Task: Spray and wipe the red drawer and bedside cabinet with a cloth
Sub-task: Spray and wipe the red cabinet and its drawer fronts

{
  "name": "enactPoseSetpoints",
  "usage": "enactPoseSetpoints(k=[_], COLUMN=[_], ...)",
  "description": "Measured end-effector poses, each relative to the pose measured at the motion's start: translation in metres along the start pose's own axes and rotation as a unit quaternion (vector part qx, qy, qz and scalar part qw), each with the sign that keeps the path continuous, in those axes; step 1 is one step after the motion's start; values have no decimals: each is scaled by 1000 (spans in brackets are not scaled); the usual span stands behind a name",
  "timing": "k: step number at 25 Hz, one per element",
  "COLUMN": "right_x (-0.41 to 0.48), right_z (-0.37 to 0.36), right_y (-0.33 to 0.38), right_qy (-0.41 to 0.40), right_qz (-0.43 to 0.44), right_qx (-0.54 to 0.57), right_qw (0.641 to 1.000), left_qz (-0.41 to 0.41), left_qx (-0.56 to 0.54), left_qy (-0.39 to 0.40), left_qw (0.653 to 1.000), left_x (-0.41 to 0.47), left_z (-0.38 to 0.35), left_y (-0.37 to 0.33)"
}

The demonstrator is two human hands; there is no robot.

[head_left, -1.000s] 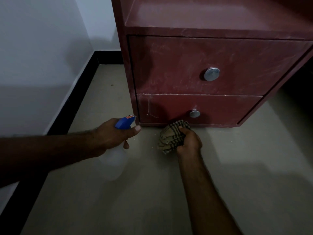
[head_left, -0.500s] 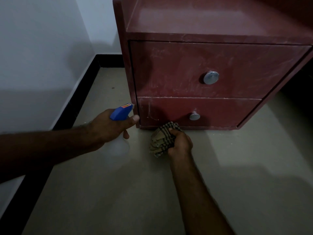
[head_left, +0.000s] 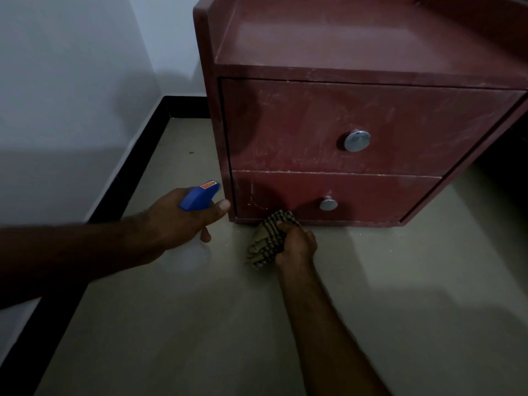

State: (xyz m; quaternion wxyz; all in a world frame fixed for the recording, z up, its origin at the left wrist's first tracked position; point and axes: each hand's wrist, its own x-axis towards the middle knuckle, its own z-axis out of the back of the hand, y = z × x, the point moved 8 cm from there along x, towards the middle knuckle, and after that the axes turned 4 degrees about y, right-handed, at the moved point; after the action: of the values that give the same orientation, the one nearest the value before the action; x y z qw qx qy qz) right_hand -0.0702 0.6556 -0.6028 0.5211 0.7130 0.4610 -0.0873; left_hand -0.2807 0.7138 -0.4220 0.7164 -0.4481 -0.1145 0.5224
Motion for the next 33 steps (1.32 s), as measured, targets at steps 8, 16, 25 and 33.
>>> enactPoseSetpoints(k=[8,16,25,33], right_x=[4,-8,-16,-18], right_z=[-14,-24,-45,-53], right_y=[-15,-24,-17,-20], right_qy=[-38,-36,-1,-2], right_qz=[23,47,84,47], right_qx=[-5,-6,-1,1], right_qw=[999,998,996,999], left_qz=[-4,-13,-1,-5], left_qx=[4,-35,-32,-41], left_qy=[-28,-34,-28,-35], left_qw=[1000,999,999,999], left_x=[6,11,9,10], left_z=[5,-9,-9,-9], left_y=[6,21,30,35])
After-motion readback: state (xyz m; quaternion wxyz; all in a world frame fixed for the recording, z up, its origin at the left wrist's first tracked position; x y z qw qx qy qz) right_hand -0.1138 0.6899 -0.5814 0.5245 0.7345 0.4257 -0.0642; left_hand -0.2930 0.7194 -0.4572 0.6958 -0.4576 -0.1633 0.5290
